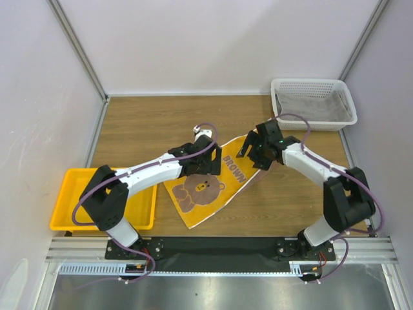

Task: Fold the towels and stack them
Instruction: Flatten out the crumpled towel

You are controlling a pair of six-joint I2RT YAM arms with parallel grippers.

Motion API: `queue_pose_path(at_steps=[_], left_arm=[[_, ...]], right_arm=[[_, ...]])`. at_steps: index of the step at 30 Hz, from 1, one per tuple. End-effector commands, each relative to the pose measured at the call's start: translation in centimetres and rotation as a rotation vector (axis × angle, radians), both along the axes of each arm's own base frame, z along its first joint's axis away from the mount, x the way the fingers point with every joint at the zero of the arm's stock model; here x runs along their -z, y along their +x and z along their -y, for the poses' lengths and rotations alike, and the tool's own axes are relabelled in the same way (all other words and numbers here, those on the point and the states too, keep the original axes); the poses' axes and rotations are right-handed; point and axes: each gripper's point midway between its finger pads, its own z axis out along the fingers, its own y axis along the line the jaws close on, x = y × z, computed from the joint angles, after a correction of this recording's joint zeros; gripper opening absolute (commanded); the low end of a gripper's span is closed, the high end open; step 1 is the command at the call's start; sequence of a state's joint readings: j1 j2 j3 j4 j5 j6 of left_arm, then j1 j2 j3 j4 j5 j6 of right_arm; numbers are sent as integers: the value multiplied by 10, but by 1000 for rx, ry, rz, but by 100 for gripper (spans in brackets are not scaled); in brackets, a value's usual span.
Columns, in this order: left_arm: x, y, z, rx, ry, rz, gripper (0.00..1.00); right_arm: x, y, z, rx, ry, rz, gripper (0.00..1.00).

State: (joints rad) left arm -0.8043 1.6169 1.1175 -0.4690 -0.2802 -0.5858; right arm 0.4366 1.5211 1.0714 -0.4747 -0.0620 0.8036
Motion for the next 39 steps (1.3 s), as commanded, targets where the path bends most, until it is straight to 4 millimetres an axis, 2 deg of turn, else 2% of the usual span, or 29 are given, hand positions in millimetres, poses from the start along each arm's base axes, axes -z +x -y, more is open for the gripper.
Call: queue_pose_path(at_steps=[1,4,7,9,10,13,16,19,22,25,31,34,39], left_arm=[[4,11,7,-28,-105,16,96],[14,13,3,-64,-129,-7,96],[27,9,-3,-78,-120,-33,95],[31,8,-4,-80,-121,-37,95],[34,8,-6,-87,-116,-39,95],[43,4,-12,-101,-100,-57,95],[54,0,-18,-123,-86,-82,94],[62,-1,-23,-145,-81,-99,94],[66,-2,-27,-160,-75,-112,94],[66,-1,-28,-163,-73,-111,93],[58,4,-28,-146,-65,-91,93],[51,6,-31,-143,-45,-71,93],[31,11,-33,-122,-31,-33,93]], right_arm=[[23,7,-23,67,96,-55,84],[43,-1,-32,74,100,-100,82],[52,-7,-40,76,94,-121,80],[50,-7,-43,73,74,-116,80],[53,-15,-42,63,44,-135,80],[59,-26,-30,65,-41,-170,80],[69,-40,-7,87,-146,-204,80],[71,-56,14,103,-222,-229,80],[67,-70,27,114,-248,-240,80],[68,-82,37,135,-265,-248,80],[87,-105,59,195,-260,-323,77],[83,-105,69,226,-256,-320,71],[62,-94,87,278,-216,-283,58]])
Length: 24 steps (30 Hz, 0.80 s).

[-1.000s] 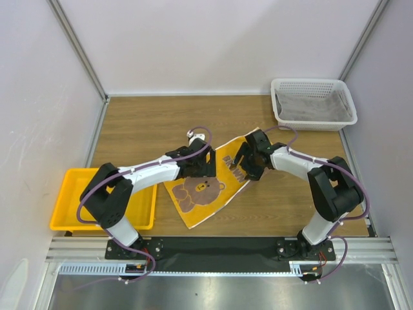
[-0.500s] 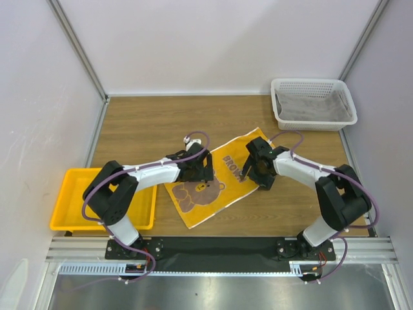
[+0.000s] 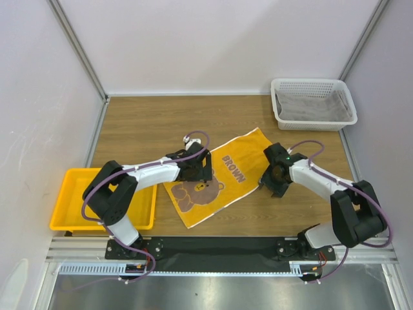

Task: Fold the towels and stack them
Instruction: Flatten out the crumpled towel

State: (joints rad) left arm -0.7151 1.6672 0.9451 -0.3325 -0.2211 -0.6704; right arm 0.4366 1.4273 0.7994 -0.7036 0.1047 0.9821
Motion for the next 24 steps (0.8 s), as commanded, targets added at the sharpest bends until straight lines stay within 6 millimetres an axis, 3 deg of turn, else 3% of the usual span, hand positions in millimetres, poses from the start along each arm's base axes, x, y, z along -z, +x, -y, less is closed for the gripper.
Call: queue_pose_path(at_steps=[1,6,8,10,12,14,20,24], left_arm=[[-35,17,-1,6,-1,82,93],[-52,21,2,30,-11,116,93],[-54,21,2,36,-12,124,93],[-52,21,1,38,-9,121,93],[-50,20,1,42,-3,118,93],[-47,18,-2,40,7,112,93],[-47,16,-7,31,17,113,93],[-43,17,-8,34,30,102,93]], right_arm=[[-30,19,14,52,26,82,55],[-94,64,22,57,50,306,40],[-111,82,28,51,41,371,32],[-112,100,31,52,45,404,25],[-109,117,41,63,39,418,12],[-87,124,47,67,19,357,1],[-42,129,71,28,-99,242,0],[-27,122,86,21,-167,179,0]])
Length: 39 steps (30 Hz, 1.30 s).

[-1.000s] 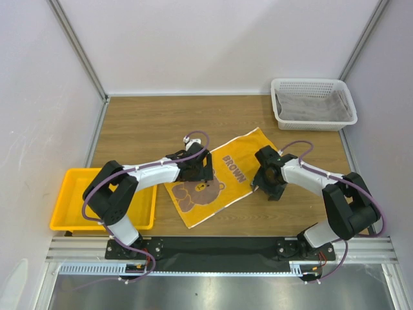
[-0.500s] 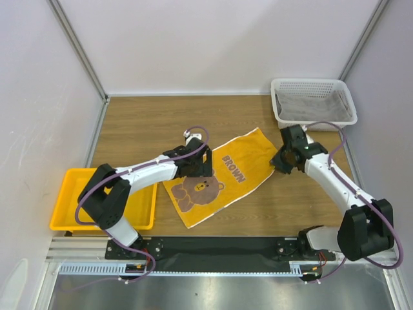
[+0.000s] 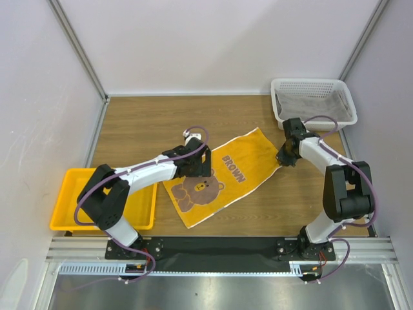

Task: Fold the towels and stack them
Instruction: Flatten out the crumpled towel

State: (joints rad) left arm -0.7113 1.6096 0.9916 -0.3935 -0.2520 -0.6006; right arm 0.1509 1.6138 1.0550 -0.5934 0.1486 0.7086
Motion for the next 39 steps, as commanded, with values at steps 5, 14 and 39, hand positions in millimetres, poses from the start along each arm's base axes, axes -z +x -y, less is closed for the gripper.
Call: queue_pose_path(at_steps=[5,14,39], left_arm=[[-14,9,-5,-4,10,40,93],[-7,8,-9,-7,31,15,93],[35,-34,-27,-37,25,-125,56]], right_arm=[[12,-19,34,15,-147,-43,0],[37,-30,49,15,-166,-99,0],[-2,-7,-71,-182,33,5,0]])
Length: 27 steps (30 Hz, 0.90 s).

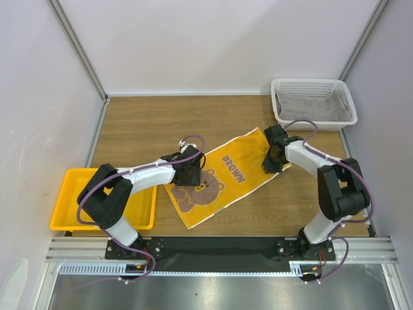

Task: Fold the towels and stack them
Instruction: Flatten out the crumpled towel

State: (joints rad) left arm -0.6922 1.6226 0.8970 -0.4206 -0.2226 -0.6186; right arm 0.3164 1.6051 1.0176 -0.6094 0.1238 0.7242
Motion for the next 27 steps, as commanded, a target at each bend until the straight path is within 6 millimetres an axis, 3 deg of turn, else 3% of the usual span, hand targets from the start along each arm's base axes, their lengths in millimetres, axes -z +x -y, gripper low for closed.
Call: queue_pose_path(at_steps=[1,3,11,15,16,18,20,23,26,27], left_arm=[[-2,-6,-2,-22,-33,-2,55],[-2,-9,-3,-24,-39,-9,54],[8,-32,-8,-36,-78,-57,52],[12,-46,-7,-30,-115,-82,51],[9,-50,-3,-16,-139,-89,51],[11,-56,-1,14,-157,-108,49],[9,-63,2,39,-165,-126,49],[6,-71,1,65,-151,-134,49],[1,-77,4,96,-151,-151,49],[-1,-80,8,124,-167,-166,49]], right_arm=[[-4,23,-18,-28,13,30,0],[-4,29,-27,-56,7,39,0],[31,42,-42,-128,-22,-28,0],[39,58,-55,-160,-22,-25,0],[33,70,-60,-174,-20,-2,0],[45,77,-63,-186,-28,-23,0],[39,97,-71,-216,-30,8,0],[50,114,-77,-261,-52,1,0],[49,147,-95,-304,-29,32,0],[36,165,-104,-326,-16,78,0]])
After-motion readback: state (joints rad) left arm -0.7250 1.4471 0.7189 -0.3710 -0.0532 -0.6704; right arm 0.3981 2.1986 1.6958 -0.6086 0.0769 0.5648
